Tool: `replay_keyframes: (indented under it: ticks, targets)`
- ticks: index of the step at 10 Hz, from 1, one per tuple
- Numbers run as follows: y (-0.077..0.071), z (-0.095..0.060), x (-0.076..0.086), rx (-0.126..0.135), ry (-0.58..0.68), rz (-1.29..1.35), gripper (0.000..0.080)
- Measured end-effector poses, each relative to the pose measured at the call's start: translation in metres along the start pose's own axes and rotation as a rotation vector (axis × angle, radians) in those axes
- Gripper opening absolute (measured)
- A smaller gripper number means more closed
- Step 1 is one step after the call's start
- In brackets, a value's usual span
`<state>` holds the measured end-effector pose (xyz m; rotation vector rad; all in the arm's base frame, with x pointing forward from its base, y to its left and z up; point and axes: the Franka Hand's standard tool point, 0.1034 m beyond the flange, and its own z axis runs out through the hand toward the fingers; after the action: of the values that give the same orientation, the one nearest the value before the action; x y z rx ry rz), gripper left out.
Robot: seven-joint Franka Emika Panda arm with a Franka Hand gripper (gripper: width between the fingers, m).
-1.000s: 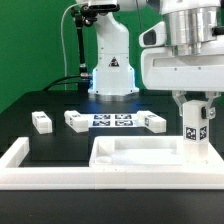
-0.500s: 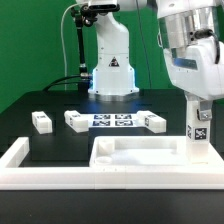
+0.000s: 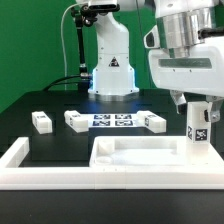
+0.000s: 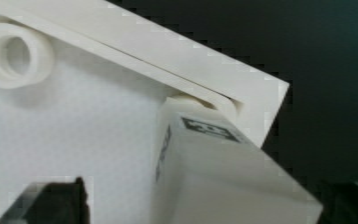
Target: Assemble desk
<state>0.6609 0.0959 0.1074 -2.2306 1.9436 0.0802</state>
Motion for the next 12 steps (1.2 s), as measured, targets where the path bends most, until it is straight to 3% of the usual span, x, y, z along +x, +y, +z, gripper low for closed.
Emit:
replay_keyframes:
  ticks: [7,9,12]
  targets:
    - [0.0,0.0,0.0,0.0,0.0,0.0,0.0649]
    - [0.001,0.0,0.002,-0.01,0.0,-0.329,0.0649]
    - [0.003,0.002,-0.018,-0.063,0.034,-0.813,0.0649]
